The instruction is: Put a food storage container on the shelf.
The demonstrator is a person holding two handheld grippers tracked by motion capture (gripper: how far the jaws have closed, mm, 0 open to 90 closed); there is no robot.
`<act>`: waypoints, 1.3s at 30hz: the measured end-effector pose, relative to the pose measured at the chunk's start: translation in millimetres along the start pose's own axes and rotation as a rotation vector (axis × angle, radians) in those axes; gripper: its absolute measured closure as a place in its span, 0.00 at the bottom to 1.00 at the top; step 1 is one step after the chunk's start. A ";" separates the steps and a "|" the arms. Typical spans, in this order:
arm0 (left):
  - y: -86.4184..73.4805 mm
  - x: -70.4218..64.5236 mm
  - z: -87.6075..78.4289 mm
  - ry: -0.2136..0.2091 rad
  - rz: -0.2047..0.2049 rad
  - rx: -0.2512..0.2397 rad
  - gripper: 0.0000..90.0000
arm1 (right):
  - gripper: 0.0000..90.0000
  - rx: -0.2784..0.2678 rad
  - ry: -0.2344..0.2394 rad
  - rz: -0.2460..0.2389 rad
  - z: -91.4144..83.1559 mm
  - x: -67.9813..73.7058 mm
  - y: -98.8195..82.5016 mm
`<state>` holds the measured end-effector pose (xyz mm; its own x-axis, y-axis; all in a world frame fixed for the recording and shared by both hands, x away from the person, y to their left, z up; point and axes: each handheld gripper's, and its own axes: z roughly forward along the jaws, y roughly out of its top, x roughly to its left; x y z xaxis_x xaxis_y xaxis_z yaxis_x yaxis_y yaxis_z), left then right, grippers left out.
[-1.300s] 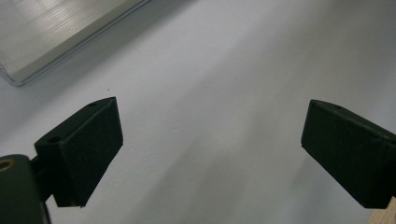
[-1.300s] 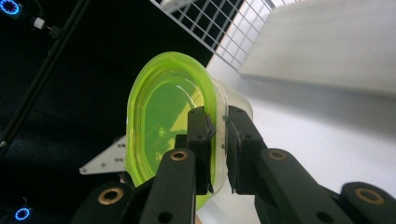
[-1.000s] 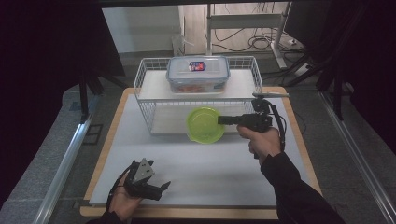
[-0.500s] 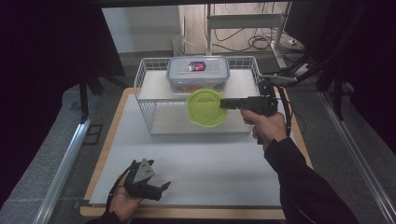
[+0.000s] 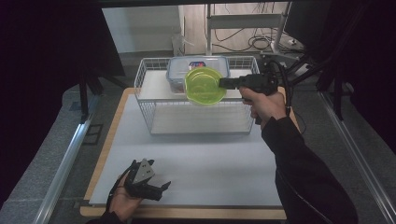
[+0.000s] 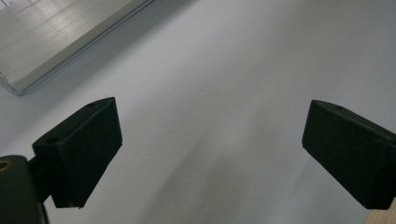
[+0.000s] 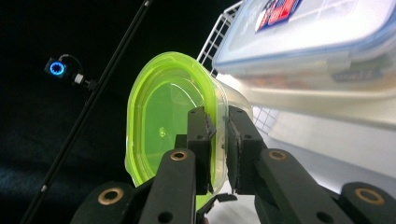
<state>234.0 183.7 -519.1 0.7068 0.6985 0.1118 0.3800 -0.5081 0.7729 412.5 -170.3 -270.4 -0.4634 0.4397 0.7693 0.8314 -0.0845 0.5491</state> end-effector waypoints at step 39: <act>0.1 1.6 -3.0 -0.044 -0.020 -0.037 0.04 | 0.90 -0.112 -0.220 0.113 33.6 7.1 85.8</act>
<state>233.4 186.3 -517.0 0.7249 0.6854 0.0691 0.3728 -0.4747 0.7973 490.9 -144.4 -228.8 -0.2814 0.6048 0.7450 0.8295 -0.2370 0.5057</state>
